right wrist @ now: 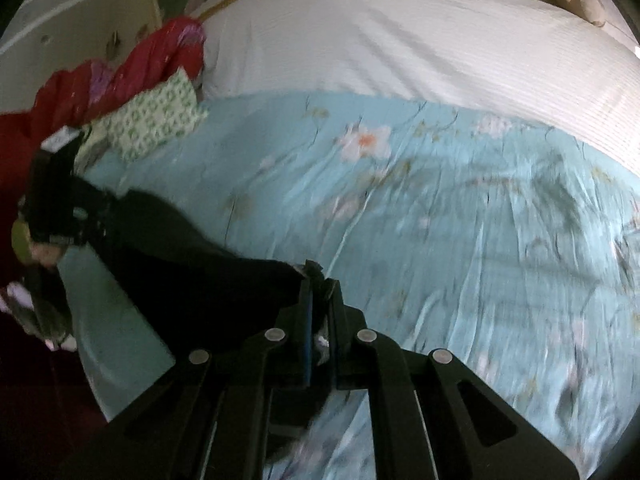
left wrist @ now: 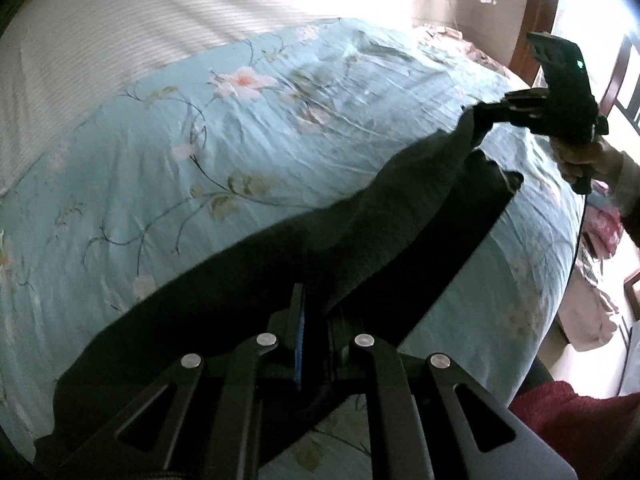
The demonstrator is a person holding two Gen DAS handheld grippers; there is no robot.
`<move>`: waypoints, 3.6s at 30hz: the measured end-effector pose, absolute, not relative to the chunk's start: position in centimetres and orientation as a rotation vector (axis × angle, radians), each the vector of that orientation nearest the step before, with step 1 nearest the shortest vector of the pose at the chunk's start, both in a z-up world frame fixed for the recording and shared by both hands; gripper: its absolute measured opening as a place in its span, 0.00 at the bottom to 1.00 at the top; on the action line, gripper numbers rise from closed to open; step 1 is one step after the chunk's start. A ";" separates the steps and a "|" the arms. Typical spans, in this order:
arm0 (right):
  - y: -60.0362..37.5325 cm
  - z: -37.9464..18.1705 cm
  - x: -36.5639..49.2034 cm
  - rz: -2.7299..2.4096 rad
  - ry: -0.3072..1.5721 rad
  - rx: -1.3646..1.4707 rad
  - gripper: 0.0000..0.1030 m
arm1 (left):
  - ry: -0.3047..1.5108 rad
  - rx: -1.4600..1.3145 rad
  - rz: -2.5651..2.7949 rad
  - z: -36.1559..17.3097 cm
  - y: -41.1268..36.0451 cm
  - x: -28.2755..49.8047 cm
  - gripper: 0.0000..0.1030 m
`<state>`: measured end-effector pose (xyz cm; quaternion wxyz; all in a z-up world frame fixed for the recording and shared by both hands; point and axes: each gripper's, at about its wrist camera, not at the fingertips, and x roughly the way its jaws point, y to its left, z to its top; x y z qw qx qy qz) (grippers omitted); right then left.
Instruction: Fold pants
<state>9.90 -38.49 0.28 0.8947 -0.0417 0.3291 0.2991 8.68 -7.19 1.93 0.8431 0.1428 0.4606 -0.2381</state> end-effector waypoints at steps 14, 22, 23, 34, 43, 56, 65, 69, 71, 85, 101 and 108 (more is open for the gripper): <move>-37.5 -3.7 5.8 0.579 0.825 -0.210 0.06 | 1.028 0.364 -0.497 -2.1 -7.9 7.2 0.10; -37.7 -3.5 5.0 0.445 0.888 -0.164 0.14 | 1.015 0.251 -0.419 -1.1 -5.7 5.2 0.37; -37.7 -3.3 4.6 0.434 0.882 -0.155 0.15 | 1.011 0.233 -0.406 -0.9 -5.2 4.8 0.38; -33.7 0.0 1.8 0.504 0.721 0.020 0.39 | 1.018 -0.118 -0.191 -0.2 4.9 1.5 0.45; -23.4 -1.1 2.5 0.704 0.722 0.032 0.39 | 1.014 -0.316 0.017 0.1 14.2 -0.7 0.73; -10.2 -1.3 2.2 0.874 0.705 -0.108 0.43 | 1.055 -0.635 0.142 -1.3 21.4 0.6 0.80; -2.9 -1.7 3.3 0.971 0.680 -0.239 0.49 | 1.071 -0.653 0.229 -2.6 22.1 3.6 0.77; 1.0 -2.2 4.1 0.989 0.636 -0.360 0.51 | 1.066 -0.652 0.243 -2.7 23.1 3.5 0.43; 2.5 -2.8 4.5 1.011 0.626 -0.406 0.51 | 1.064 -0.666 0.244 -2.7 23.8 3.3 0.22; 5.7 0.4 4.6 1.058 0.623 -0.366 0.06 | 0.894 -0.588 0.111 3.0 26.3 0.5 0.09; 9.5 -2.4 2.5 1.095 0.778 -0.312 0.06 | 0.898 -0.558 0.151 -1.2 28.4 -3.4 0.09; 10.2 -3.4 3.5 1.074 0.802 -0.265 0.06 | 0.847 -0.493 0.181 -1.3 28.7 -2.7 0.10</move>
